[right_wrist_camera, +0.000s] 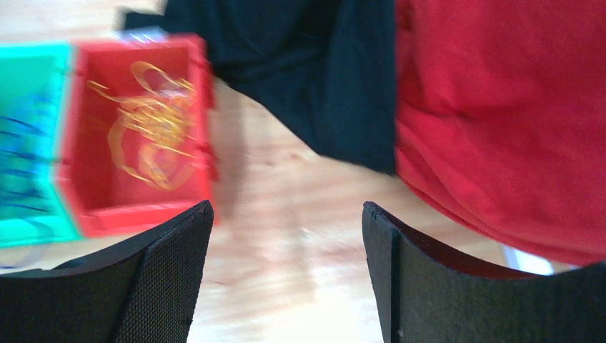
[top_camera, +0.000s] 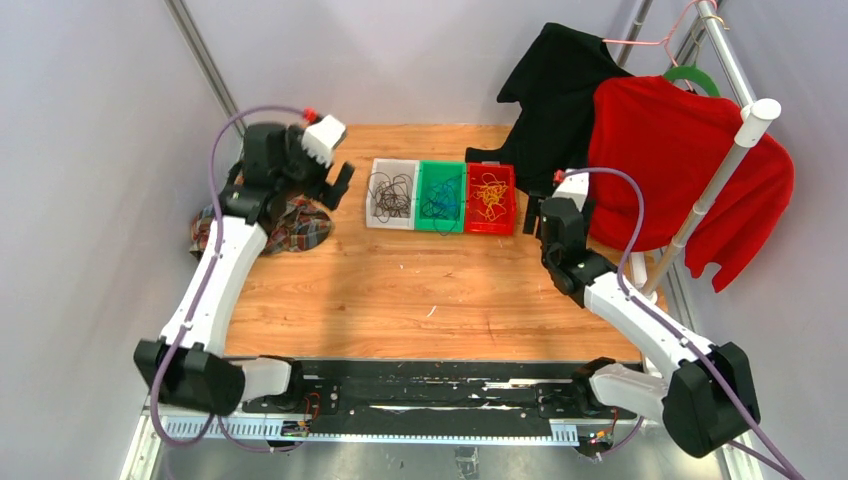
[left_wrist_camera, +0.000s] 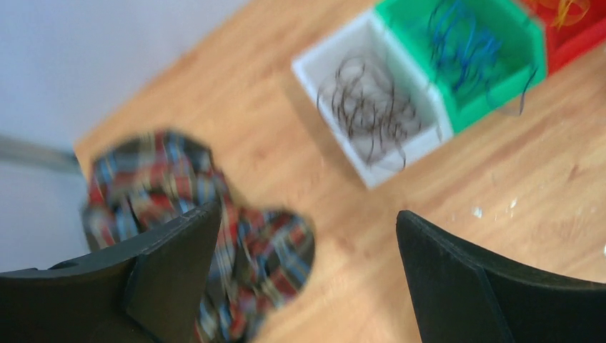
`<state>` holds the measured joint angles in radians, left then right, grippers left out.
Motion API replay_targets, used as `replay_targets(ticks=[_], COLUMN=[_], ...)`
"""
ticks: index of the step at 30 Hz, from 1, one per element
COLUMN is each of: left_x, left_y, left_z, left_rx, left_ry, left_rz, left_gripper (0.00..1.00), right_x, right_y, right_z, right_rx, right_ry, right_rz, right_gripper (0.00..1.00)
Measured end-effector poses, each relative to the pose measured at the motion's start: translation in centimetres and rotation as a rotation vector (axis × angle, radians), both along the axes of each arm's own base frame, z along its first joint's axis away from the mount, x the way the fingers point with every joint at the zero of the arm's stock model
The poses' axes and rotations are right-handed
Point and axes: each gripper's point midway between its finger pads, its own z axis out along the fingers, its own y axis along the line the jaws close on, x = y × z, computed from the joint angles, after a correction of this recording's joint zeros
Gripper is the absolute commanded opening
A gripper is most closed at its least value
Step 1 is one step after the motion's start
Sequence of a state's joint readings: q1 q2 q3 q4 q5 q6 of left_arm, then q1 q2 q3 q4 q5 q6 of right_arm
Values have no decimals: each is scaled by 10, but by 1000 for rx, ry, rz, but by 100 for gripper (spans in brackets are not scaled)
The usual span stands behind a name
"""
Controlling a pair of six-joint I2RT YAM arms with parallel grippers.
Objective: Untangle the cables
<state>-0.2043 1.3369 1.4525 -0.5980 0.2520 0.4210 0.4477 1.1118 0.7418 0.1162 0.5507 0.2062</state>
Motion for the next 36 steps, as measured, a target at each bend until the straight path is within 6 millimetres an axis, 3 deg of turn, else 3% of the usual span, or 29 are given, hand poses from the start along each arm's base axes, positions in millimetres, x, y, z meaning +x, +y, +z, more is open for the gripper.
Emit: replay_targets(ticks=[3,6,11,13,18,22,24,28,32,36], left_x=[-23,-42,-73,-76,-53,-35,-29,-35,-53,-35], left_y=[34,59,70,70,71,72,73,77,82,87], left_z=[-50,-120,-221,-239,-249,-241,-234,-230,-250,-227], left_rx=[-41,-67,-90,-104,-154,-203,-230,-267,-274,-301], left_ry=[50,98,142,134,51,-14,-71,-175,-151,-217], left_rz=[99,189,259,273,305,341,355,377,415,450], left_gripper=[98,98,98,98,98,98,98,98,98,98], right_x=[-16,-38,-64,-68,-71,-66,-64,-56,-38,-23], right_y=[-29,-60,-102,-116,-146,-153,-148,-137,-113,-100], right_z=[-36,-67,-90,-90,-90,-103,-116,-130,-139,-150], right_rx=[-95,-168,-207,-204,-178,-167,-167,-179,-197,-203], right_ry=[74,88,5,-21,-73,-61,-42,-12,0,46], right_rz=[-96,-180,-300,-353,-468,-470,-435,-342,-169,-65], right_gripper=[76,76,76,76,76,76,76,76,77,77])
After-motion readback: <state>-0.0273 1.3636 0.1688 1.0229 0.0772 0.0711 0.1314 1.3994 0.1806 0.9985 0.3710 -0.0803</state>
